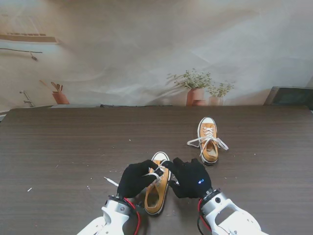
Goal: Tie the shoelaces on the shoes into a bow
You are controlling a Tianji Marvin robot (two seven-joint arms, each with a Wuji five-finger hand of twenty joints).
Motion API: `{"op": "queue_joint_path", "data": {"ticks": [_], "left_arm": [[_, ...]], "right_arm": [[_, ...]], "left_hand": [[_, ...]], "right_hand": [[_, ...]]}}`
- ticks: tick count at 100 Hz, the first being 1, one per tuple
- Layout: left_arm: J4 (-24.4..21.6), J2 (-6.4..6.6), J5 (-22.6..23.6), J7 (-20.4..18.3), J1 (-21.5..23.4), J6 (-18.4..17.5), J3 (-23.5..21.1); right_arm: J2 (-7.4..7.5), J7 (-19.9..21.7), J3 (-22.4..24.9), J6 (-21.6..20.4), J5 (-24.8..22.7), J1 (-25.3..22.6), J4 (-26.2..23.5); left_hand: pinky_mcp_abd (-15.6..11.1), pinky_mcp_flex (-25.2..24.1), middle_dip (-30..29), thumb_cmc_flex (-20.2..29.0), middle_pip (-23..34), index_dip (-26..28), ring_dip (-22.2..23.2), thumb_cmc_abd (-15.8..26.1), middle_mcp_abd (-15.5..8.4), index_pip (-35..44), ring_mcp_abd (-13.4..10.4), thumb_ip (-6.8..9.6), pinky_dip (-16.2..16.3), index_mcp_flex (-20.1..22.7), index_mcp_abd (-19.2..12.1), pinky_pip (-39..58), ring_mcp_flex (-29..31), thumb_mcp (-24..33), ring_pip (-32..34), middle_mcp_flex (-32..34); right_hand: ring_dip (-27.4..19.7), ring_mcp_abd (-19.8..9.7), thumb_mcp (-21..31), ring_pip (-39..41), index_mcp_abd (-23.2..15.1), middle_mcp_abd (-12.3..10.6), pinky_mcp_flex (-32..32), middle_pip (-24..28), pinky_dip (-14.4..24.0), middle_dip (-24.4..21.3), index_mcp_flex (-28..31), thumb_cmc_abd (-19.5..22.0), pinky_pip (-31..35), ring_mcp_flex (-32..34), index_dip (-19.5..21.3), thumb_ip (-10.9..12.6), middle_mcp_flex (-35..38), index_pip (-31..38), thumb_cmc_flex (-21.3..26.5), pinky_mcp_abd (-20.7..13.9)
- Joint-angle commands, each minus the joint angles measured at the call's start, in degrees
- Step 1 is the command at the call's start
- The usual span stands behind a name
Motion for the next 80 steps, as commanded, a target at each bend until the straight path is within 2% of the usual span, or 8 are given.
{"op": "queue_joint_path", "data": {"ticks": [1, 9, 16, 35, 48, 64, 72, 80], "left_arm": [[-0.75, 0.25, 0.14, -1.04, 0.49, -0.21, -0.21], [-0.98, 0.34, 0.21, -1.22, 0.86, -0.35, -0.54], [-1.19, 0.44, 0.47, -1.23, 1.25, -0.49, -0.90], [-1.85, 0.68, 1.20, -1.12, 2.34, -0.97, -1.77], [-2.30, 0.99, 1.94, -1.47, 2.92, -1.17, -2.21], [-2.67, 1.48, 3.89, -1.50, 3.70, -1.33, -3.17], [-3.07, 1.63, 4.60, -1.21, 4.48, -1.76, -3.96], [-3.53, 1.88, 5.66, -0.95, 5.49, -2.20, -5.07]], "right_arm": [[-0.52, -0.30, -0.48, 0.46, -0.14, 0.71, 1.19], [-0.73, -1.30, -1.11, 0.77, 0.73, 1.17, 1.97], [-0.78, -2.27, -1.45, 1.17, 0.69, 1.38, 2.39], [-0.92, -4.32, -1.79, 2.08, 0.45, 1.68, 3.02], [-1.49, -6.24, -2.35, 2.48, 2.53, 2.14, 3.97], [-1.98, -8.10, -2.70, 4.13, 3.61, 1.77, 4.21], [-2.17, -8.90, -2.94, 5.54, 3.78, 1.45, 4.21], [-2.12, -8.08, -2.88, 7.70, 3.23, 0.57, 3.44]], "left_hand": [[-0.01, 1.14, 0.13, 1.81, 1.63, 0.26, 1.58, 1.77, 0.89, 0.62, 0.10, 1.12, -0.49, -1.04, -3.16, 5.43, 2.59, -1.26, 0.39, 1.15], [-0.01, 1.14, 0.16, 1.81, 1.62, 0.22, 1.59, 1.74, 0.84, 0.58, 0.10, 1.12, -0.50, -1.06, -3.13, 5.43, 2.59, -1.34, 0.38, 1.10], [-0.01, 1.14, 0.18, 1.82, 1.61, 0.18, 1.60, 1.76, 0.82, 0.54, 0.10, 1.13, -0.51, -1.06, -3.28, 5.44, 2.59, -1.40, 0.38, 1.09], [-0.21, 1.16, 0.31, 1.78, 1.64, 0.10, 1.61, 1.82, 0.56, 0.44, 0.10, 1.16, -0.53, -1.08, -3.45, 5.47, 2.59, -1.60, 0.37, 1.01], [-0.46, 1.18, 0.41, 1.74, 1.65, -0.03, 1.64, 1.88, 0.49, 0.25, -0.24, 1.19, -0.55, -1.21, -3.75, 5.53, 2.59, -1.76, 0.38, 1.00], [-1.27, 1.22, 0.87, 2.04, 1.76, -3.01, 1.79, 2.42, 0.08, -4.69, -0.81, 1.33, -0.71, -2.93, -4.07, 5.79, 2.62, -2.69, 0.48, 0.82], [-1.33, 1.21, 1.15, 2.27, 1.84, -3.94, 1.88, 2.60, 0.10, -8.96, -0.92, 1.58, -0.91, -3.38, -3.32, 5.83, 2.62, -3.55, 0.49, 0.58], [-1.34, 1.21, 1.23, 2.15, 1.85, -4.59, 1.91, 2.78, -0.08, -12.68, -0.92, 1.72, -1.05, -3.86, -2.68, 5.87, 2.62, -4.10, 0.47, 0.41]], "right_hand": [[-2.95, 2.35, -1.73, -9.31, 0.49, 2.28, -8.41, -6.26, -1.86, -5.12, -4.64, 1.15, -8.77, -5.28, -0.04, 1.34, -5.15, -0.32, -2.25, 2.84], [-8.41, 4.32, -3.00, -27.68, -1.17, 3.52, -19.73, -16.00, -8.92, -16.85, -8.95, 1.31, -23.39, -13.03, -1.05, 1.46, -10.58, 0.00, -3.77, 2.83], [-12.44, 5.57, -4.02, -40.63, -3.61, 3.07, -27.38, -20.94, -15.01, -22.17, -11.12, 1.44, -33.26, -19.65, -1.88, 1.62, -15.38, 0.36, -5.01, 1.84], [-20.95, 3.99, -5.91, -59.67, -10.65, 0.53, -37.90, -29.64, -23.00, -26.70, -14.79, 1.68, -46.77, -32.55, -3.83, 1.78, -23.71, -0.91, -6.90, -2.69], [-24.57, 4.53, -7.23, -64.84, -13.49, 1.69, -38.98, -37.87, -25.59, -29.96, -13.73, 2.05, -49.38, -33.89, -10.05, 1.98, -23.98, -14.44, -7.07, -3.66], [-22.32, 5.05, -8.22, -62.24, -13.61, 2.64, -37.54, -35.51, -25.15, -28.62, -13.16, 2.18, -47.56, -28.36, -8.26, 1.92, -21.22, -16.35, -6.98, -2.69], [-18.71, 5.09, -9.86, -58.51, -15.17, 2.46, -35.48, -26.98, -23.38, -25.00, -13.48, 2.41, -44.38, -26.10, -5.38, 1.86, -22.73, -11.99, -6.77, -1.84], [-15.52, 4.71, -11.64, -53.29, -17.31, 2.64, -32.24, -19.67, -21.63, -22.57, -13.93, 2.64, -40.70, -24.59, -5.51, 1.86, -23.85, -8.36, -6.97, -1.42]]}}
